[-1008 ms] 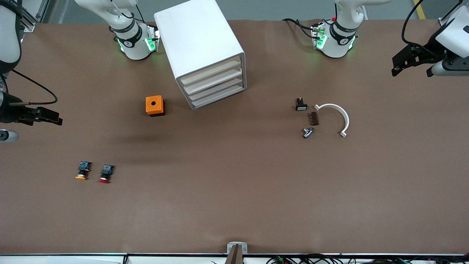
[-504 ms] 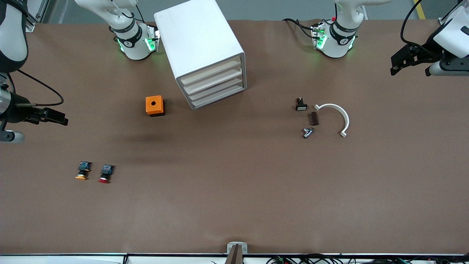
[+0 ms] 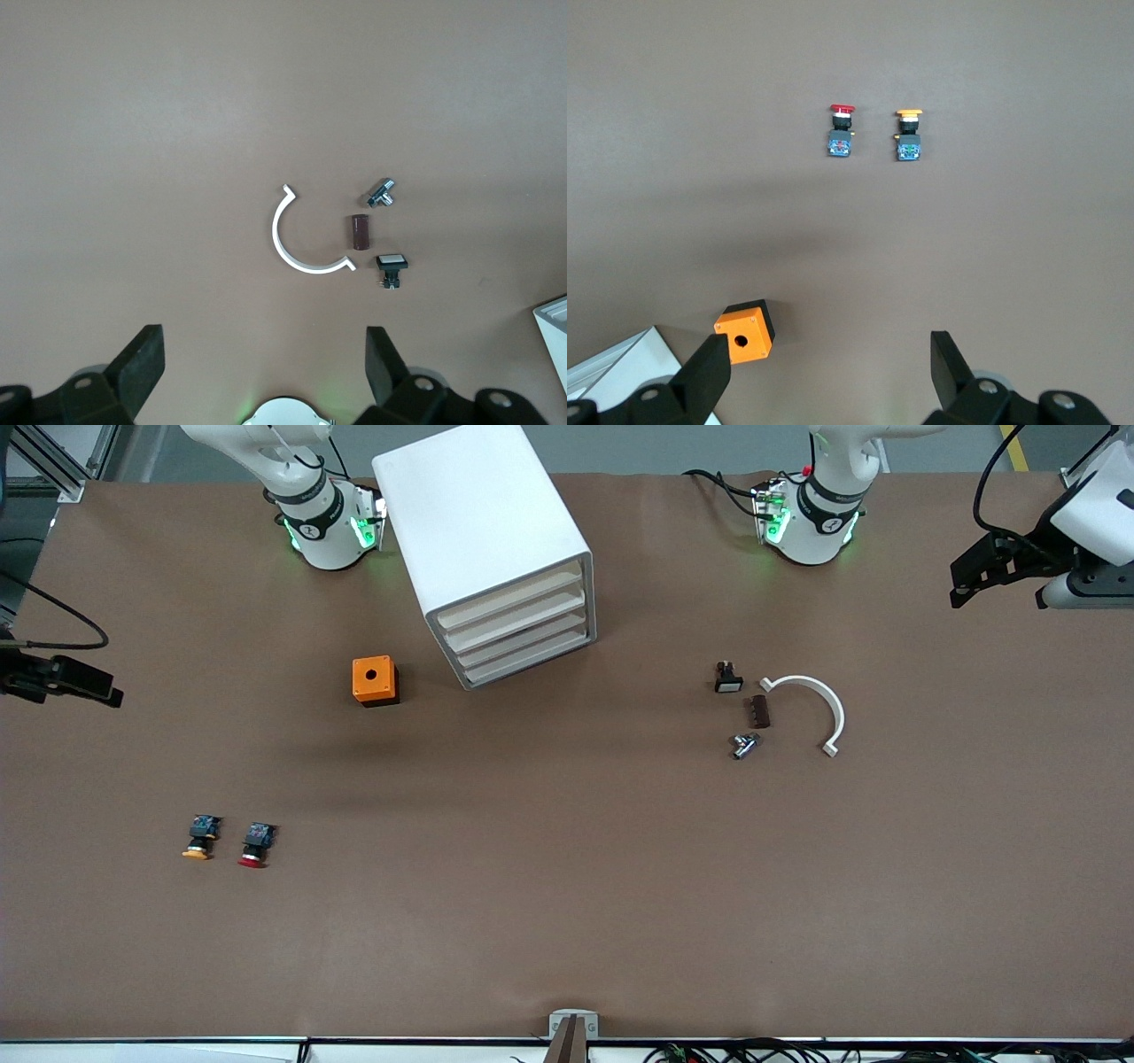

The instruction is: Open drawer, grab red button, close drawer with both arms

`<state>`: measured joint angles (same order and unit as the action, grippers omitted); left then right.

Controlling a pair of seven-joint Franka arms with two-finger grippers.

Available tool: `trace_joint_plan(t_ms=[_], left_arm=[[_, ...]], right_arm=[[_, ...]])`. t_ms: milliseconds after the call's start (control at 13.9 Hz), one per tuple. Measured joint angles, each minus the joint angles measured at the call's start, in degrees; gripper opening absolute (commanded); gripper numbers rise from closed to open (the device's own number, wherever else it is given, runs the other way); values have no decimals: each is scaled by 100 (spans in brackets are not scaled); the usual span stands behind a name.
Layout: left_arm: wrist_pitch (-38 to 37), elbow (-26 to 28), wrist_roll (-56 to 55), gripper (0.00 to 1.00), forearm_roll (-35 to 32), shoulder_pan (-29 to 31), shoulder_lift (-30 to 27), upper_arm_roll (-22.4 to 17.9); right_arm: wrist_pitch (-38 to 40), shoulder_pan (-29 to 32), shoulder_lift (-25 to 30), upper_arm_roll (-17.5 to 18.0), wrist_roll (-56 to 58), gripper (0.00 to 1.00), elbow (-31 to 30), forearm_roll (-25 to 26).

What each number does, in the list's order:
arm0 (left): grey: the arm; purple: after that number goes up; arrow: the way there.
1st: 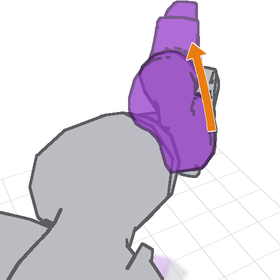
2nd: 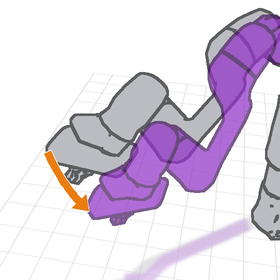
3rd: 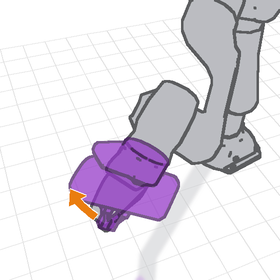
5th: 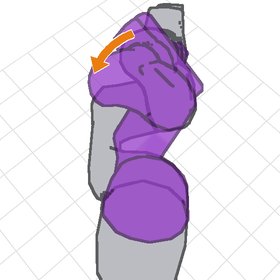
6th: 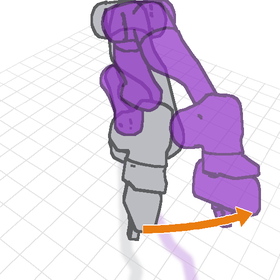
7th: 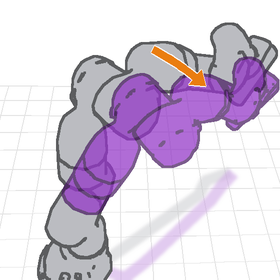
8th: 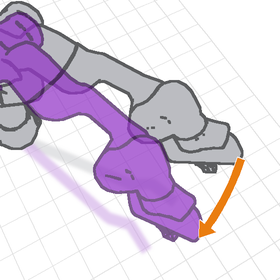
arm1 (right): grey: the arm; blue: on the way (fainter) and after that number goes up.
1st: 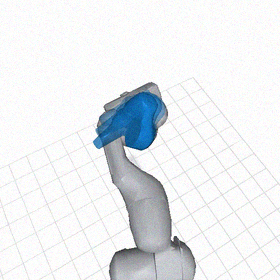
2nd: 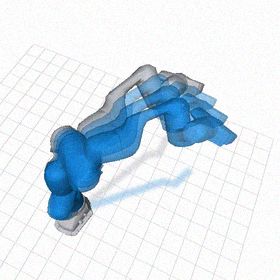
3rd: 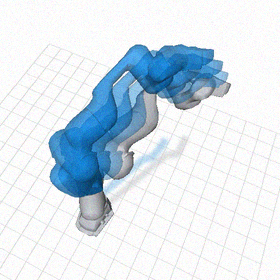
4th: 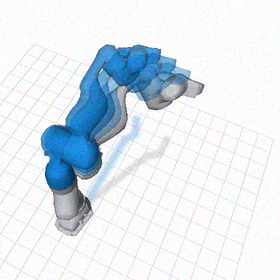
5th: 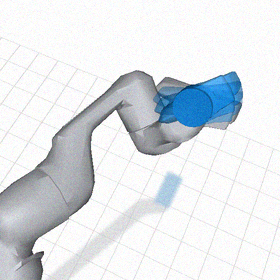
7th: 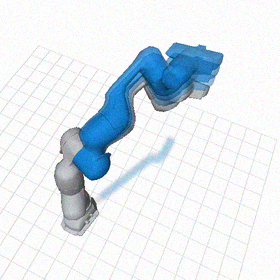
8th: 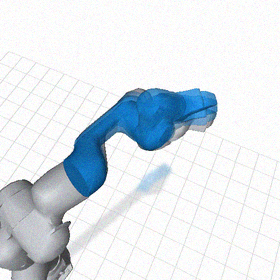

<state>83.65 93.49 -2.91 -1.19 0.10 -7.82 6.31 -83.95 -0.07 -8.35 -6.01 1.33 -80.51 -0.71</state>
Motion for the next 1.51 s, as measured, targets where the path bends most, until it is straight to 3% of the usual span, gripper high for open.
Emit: trace_joint_plan(t_ms=[360, 648, 1081, 1513], left_arm=[[-20, -8, -12, 100, -6, 7, -51, -17], [-30, -7, -14, 100, -6, 23, -51, -72], [-12, -13, -14, 100, -7, 18, -52, -45], [4, -61, -1, 100, -7, 16, -55, -41]], right_arm=[[275, 64, 74, -6, 23, 100, 94, -257], [452, 72, 385, 3, 35, 100, 56, -168], [154, 74, 1091, -2, 121, 100, -830, -33], [129, 77, 1362, -27, 125, 100, -1045, -18]])
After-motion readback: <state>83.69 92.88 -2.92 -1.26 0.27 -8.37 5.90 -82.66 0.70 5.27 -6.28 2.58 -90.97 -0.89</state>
